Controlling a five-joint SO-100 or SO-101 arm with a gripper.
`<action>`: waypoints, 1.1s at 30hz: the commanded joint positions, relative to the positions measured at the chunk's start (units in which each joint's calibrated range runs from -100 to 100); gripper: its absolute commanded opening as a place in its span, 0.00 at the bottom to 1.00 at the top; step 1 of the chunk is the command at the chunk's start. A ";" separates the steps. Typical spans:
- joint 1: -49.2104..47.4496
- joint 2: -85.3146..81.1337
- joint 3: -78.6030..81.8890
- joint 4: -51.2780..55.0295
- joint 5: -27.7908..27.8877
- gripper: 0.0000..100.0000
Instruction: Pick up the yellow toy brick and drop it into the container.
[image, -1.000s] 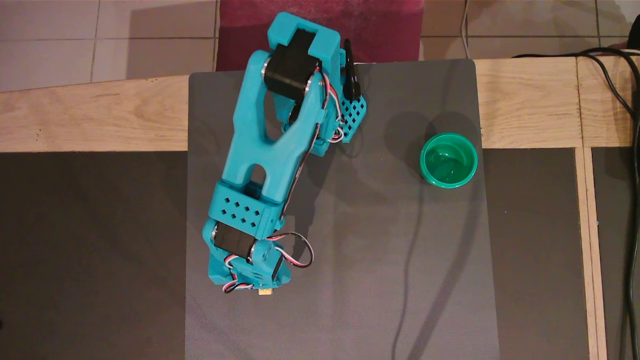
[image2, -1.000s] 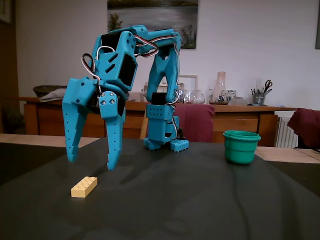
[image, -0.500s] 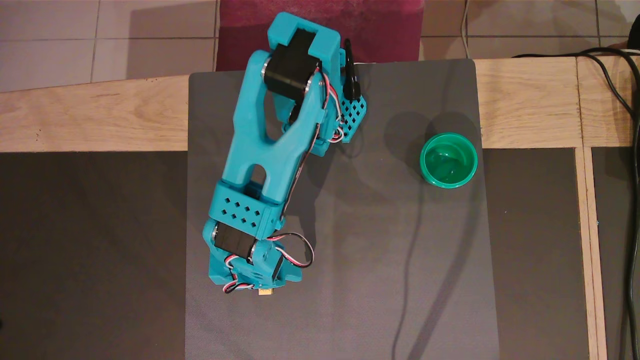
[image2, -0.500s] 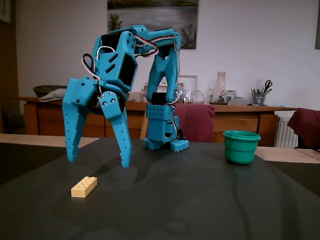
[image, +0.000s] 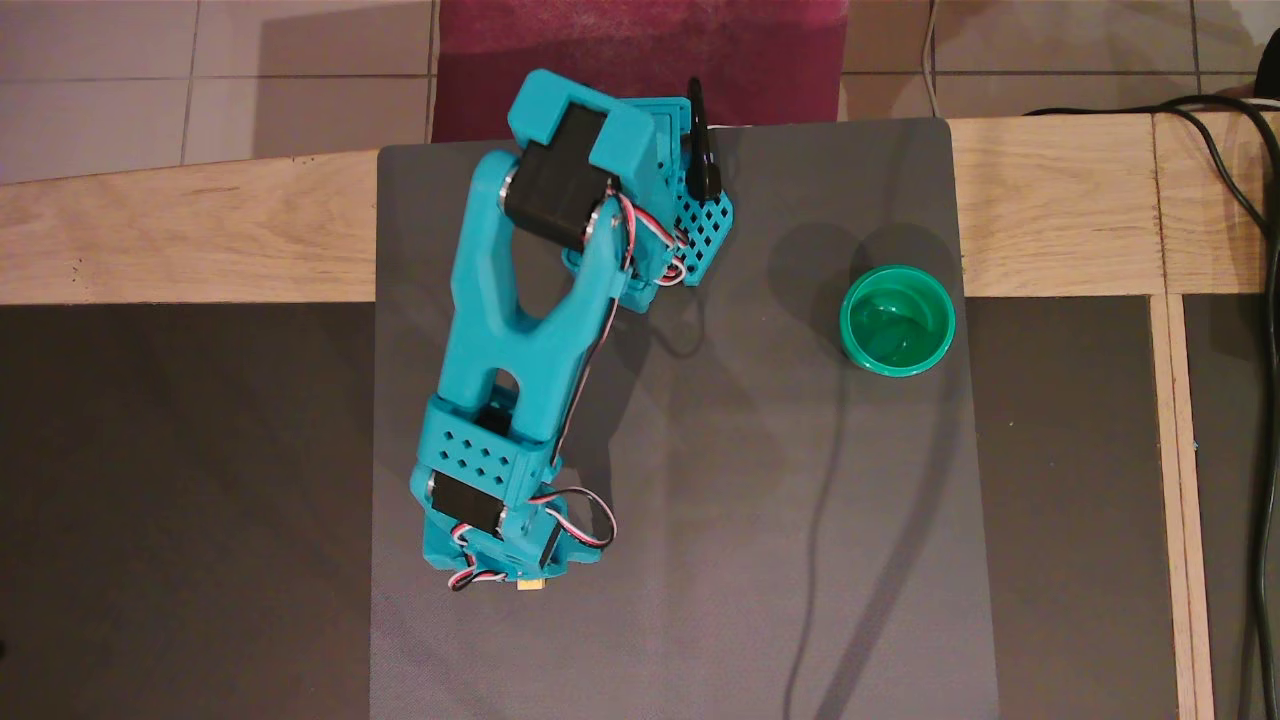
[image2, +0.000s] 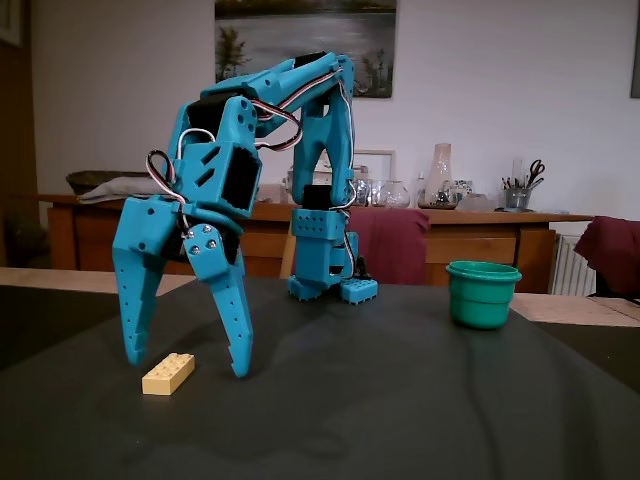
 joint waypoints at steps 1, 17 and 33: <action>0.31 0.04 -1.12 -0.50 0.26 0.33; 0.46 0.63 -0.40 -3.97 0.32 0.21; 0.54 0.63 0.78 -3.25 0.00 0.17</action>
